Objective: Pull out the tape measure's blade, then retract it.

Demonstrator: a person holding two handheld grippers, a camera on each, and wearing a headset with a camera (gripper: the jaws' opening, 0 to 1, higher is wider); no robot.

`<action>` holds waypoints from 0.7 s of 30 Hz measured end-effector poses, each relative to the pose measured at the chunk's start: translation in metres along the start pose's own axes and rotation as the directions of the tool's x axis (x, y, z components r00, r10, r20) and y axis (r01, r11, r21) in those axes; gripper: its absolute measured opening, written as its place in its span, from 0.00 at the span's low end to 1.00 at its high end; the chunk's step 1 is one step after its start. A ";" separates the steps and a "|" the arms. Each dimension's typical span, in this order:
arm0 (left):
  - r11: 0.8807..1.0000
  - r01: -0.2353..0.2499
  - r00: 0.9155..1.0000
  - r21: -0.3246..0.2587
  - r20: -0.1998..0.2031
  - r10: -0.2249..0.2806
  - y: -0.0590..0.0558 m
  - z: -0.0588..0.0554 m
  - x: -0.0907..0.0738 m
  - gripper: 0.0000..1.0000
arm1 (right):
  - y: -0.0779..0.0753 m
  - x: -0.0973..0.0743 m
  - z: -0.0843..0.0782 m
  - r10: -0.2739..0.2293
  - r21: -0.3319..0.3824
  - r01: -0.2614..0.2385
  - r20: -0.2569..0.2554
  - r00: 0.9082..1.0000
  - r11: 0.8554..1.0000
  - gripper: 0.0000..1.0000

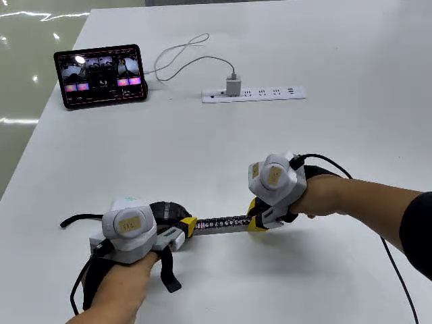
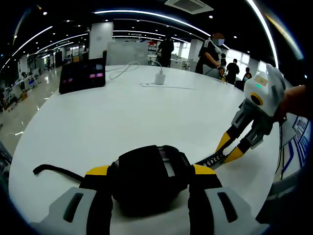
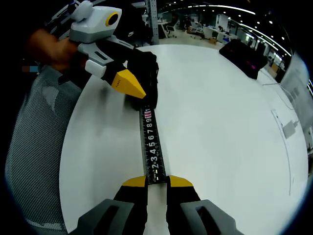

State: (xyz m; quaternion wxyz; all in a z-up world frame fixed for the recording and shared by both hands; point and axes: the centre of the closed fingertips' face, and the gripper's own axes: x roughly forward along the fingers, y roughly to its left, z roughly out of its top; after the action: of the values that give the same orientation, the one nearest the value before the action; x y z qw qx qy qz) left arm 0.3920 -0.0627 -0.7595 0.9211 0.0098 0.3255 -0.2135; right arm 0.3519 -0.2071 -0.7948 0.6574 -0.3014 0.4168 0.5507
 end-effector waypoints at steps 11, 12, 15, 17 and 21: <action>1.000 -0.001 1.000 0.000 0.000 0.001 0.000 0.000 0.000 0.57 | 0.001 0.002 0.004 0.003 -0.014 -0.003 0.005 1.000 1.000 0.10; 1.000 -0.001 1.000 0.000 0.001 0.001 0.000 0.000 0.000 0.57 | 0.001 0.002 0.005 0.004 -0.017 -0.004 0.006 1.000 1.000 0.10; 1.000 -0.001 1.000 0.000 0.002 0.001 0.000 0.000 0.000 0.57 | 0.000 0.003 0.006 0.006 -0.007 -0.006 0.008 1.000 1.000 0.10; 1.000 -0.001 1.000 -0.001 0.001 0.001 0.000 0.000 0.000 0.57 | 0.000 0.004 0.007 0.005 -0.005 -0.005 0.007 1.000 1.000 0.10; 1.000 0.000 1.000 -0.001 0.000 0.000 0.000 0.001 0.001 0.57 | 0.001 0.004 0.009 0.006 -0.010 -0.006 0.006 1.000 1.000 0.10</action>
State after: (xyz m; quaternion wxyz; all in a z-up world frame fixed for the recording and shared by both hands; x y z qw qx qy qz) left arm 0.3925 -0.0633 -0.7594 0.9212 0.0096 0.3254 -0.2132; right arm 0.3530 -0.1975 -0.7946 0.6554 -0.3018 0.4129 0.5557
